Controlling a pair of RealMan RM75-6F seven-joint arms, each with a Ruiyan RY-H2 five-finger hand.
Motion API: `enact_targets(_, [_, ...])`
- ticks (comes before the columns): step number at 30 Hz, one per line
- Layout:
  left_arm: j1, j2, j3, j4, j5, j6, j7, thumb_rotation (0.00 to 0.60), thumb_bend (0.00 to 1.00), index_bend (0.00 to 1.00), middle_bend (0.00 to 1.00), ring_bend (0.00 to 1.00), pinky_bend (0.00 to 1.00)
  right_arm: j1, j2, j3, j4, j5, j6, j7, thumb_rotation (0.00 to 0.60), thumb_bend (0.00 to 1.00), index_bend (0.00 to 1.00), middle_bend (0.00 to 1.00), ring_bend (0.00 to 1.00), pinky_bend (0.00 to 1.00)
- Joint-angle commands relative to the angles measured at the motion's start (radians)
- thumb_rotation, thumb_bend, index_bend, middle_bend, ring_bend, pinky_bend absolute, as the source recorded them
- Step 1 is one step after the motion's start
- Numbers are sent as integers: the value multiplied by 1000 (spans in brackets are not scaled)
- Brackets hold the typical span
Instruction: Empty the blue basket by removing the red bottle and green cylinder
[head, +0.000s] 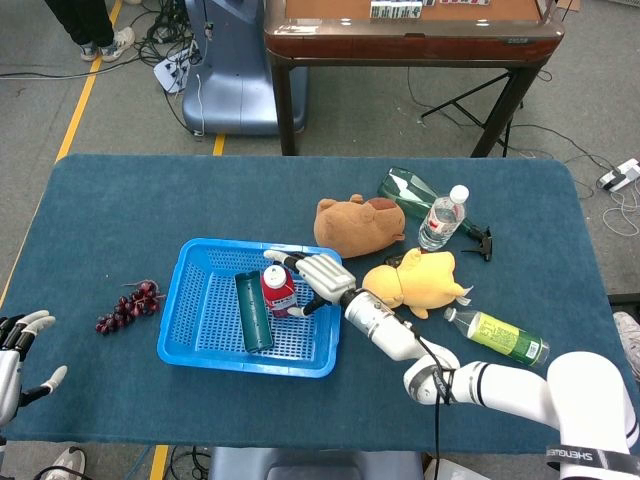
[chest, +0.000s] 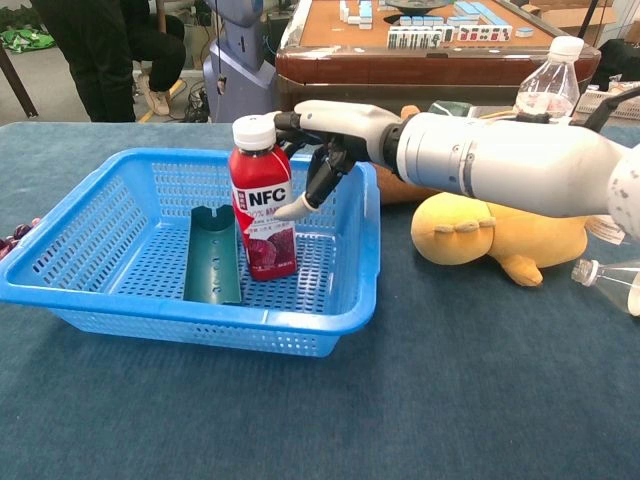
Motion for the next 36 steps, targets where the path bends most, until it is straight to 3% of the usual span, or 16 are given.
enact_targets(1, [1, 0, -1, 1, 0, 1, -1, 600, 217, 310, 241, 172, 124, 17, -35, 1, 39, 8, 2, 7, 600, 228, 223, 288, 226, 369])
enact_targets(7, [1, -2, -2, 5, -3, -2, 1, 600, 217, 310, 241, 172, 124, 15, -86, 7, 83, -20, 71, 24, 600, 355, 468, 456, 395, 462])
enact_targets(11, [0, -3, -5, 8, -8, -4, -1, 600, 217, 310, 240, 172, 124, -8, -65, 17, 56, -57, 122, 86, 600, 364, 518, 497, 447, 518])
enact_targets(19, [-6, -6, -8, 4, -3, -9, 8, 600, 217, 310, 241, 172, 124, -108, 164, 8, -177, -150, 218, 175, 600, 357, 519, 508, 456, 540])
enact_targets(27, [-14, -11, -8, -14, 11, -11, 30, 600, 217, 310, 241, 172, 124, -247, 452, -49, -405, -258, 313, 282, 600, 309, 518, 508, 457, 541])
enact_targets(36, [-19, -15, -6, -27, 21, -13, 49, 600, 217, 310, 241, 172, 124, -372, 646, -164, -466, -376, 390, 402, 600, 290, 518, 508, 457, 542])
